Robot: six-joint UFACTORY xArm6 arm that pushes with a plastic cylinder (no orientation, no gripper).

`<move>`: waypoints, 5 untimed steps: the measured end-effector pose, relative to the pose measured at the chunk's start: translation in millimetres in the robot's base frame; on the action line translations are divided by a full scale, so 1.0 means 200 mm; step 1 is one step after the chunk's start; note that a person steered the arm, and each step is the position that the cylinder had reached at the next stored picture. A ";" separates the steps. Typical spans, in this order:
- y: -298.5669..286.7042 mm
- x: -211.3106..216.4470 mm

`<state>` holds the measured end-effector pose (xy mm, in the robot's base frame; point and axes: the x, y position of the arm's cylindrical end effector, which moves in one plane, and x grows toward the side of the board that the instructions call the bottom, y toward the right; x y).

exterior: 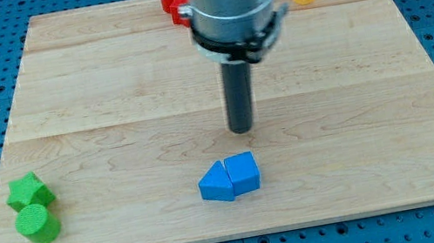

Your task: Move the red star below the red circle

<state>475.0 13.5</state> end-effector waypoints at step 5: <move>0.27 -1.42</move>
<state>191.9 67.7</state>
